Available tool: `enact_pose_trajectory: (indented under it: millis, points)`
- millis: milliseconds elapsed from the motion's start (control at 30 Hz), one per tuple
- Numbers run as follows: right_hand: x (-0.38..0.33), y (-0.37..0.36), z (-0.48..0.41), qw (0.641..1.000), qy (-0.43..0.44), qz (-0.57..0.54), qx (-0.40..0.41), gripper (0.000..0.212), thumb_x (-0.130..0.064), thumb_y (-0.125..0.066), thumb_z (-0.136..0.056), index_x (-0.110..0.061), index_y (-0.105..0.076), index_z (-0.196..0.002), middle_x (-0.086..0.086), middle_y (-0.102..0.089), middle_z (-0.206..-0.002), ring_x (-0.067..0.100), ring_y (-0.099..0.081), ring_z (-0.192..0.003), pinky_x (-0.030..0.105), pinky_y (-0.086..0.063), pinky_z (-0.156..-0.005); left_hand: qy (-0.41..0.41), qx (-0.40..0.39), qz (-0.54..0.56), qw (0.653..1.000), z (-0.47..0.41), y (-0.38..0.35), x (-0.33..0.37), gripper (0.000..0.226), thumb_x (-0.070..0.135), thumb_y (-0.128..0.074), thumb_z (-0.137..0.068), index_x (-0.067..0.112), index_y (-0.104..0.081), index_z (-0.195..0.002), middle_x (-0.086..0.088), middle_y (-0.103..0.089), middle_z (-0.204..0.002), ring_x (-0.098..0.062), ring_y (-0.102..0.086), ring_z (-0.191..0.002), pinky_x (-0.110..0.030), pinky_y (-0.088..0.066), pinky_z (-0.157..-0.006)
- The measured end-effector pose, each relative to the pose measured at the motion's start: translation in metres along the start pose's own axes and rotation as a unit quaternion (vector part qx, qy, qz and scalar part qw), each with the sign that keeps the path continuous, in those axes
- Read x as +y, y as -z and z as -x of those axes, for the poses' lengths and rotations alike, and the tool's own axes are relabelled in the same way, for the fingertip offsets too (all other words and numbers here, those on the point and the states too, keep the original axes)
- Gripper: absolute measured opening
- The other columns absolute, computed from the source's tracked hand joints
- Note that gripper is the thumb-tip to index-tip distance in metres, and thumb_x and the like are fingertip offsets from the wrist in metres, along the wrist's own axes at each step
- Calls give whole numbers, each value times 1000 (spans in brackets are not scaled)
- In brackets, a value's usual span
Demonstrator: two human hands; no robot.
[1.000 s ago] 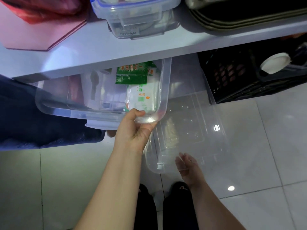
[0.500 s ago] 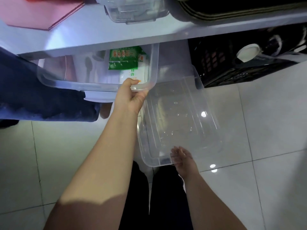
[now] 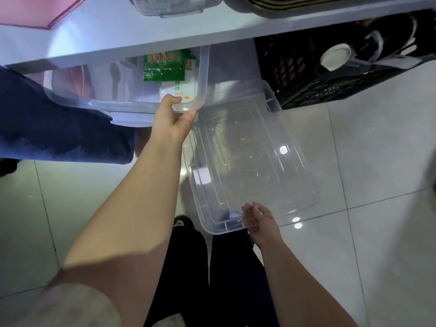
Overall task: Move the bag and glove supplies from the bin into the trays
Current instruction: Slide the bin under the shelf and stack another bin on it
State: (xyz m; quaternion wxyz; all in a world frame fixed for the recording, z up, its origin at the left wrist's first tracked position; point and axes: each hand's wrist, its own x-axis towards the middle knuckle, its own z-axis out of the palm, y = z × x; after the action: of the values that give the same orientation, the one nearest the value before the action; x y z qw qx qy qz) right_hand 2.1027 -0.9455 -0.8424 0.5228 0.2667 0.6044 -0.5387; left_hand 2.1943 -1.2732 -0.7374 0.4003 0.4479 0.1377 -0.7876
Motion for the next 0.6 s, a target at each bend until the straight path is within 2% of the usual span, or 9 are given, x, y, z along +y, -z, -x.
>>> enact_pose_trajectory:
  millis: [67,167,267,333,400,433,500,533,600]
  points:
    - [-4,-1,2,1000,3,12,-6,9,-4,-55,-89,-3,-59,-98,11,-69,-84,21,-65,-73,33,-51,-73,6,-9,-12,1000,-3,2,1,19,-7,-48,-84,-7,-50,-103,-29,-51,-123,-51,-51,-116,-61,-50,-88]
    - [-8,-3,3,1000,-8,6,-25,22,0,-46,-96,-6,-63,-83,9,-70,-75,17,-62,-63,27,-48,-63,12,-19,-69,997,-8,7,3,24,5,-59,-89,-2,-51,-110,-26,-53,-125,-48,-57,-111,-63,-52,-81]
    - [-10,-5,8,999,-18,-5,-32,14,-1,-47,-95,-7,-57,-87,12,-66,-80,17,-64,-63,25,-50,-58,2,-8,-143,990,-8,12,5,30,20,-66,-89,2,-50,-107,-23,-50,-124,-42,-65,-103,-59,-54,-83]
    - [-11,-7,13,999,-17,5,-39,12,-4,-50,-93,-6,-58,-85,11,-68,-78,19,-66,-64,28,-55,-60,-10,14,-180,983,-7,15,5,38,25,-68,-88,5,-49,-115,-20,-49,-124,-36,-68,-100,-55,-55,-84]
    - [-8,-6,18,999,-22,9,-40,6,-6,-55,-88,-4,-58,-83,9,-69,-73,20,-67,-63,33,-56,-68,-10,30,-209,977,-5,17,0,38,23,-65,-91,6,-52,-121,-19,-59,-116,-31,-68,-101,-48,-58,-82]
    - [-6,-7,21,999,-29,7,-32,4,-7,-57,-86,-3,-57,-86,9,-68,-73,19,-66,-63,34,-54,-71,-8,42,-224,974,-3,18,-5,35,20,-62,-93,5,-53,-123,-17,-64,-106,-28,-69,-98,-43,-59,-80]
    - [-4,-9,24,999,-38,17,-10,14,-7,-59,-85,-1,-56,-97,11,-65,-77,18,-65,-64,31,-53,-71,-13,72,-238,969,1,22,-16,33,12,-54,-97,0,-50,-127,-15,-66,-92,-23,-70,-79,-32,-55,-74]
    - [-4,-11,24,999,-38,22,-6,18,-7,-60,-83,1,-56,-99,12,-66,-77,18,-65,-64,31,-54,-70,-22,77,-237,968,1,25,-21,33,11,-52,-98,-1,-49,-129,-14,-67,-91,-21,-70,-73,-30,-53,-73]
    - [-7,-16,21,999,-40,20,-5,22,-6,-59,-83,4,-56,-102,13,-67,-79,18,-66,-65,33,-54,-73,-34,66,-238,969,-1,32,-28,36,12,-50,-99,3,-45,-133,-13,-65,-107,-18,-71,-81,-31,-57,-78]
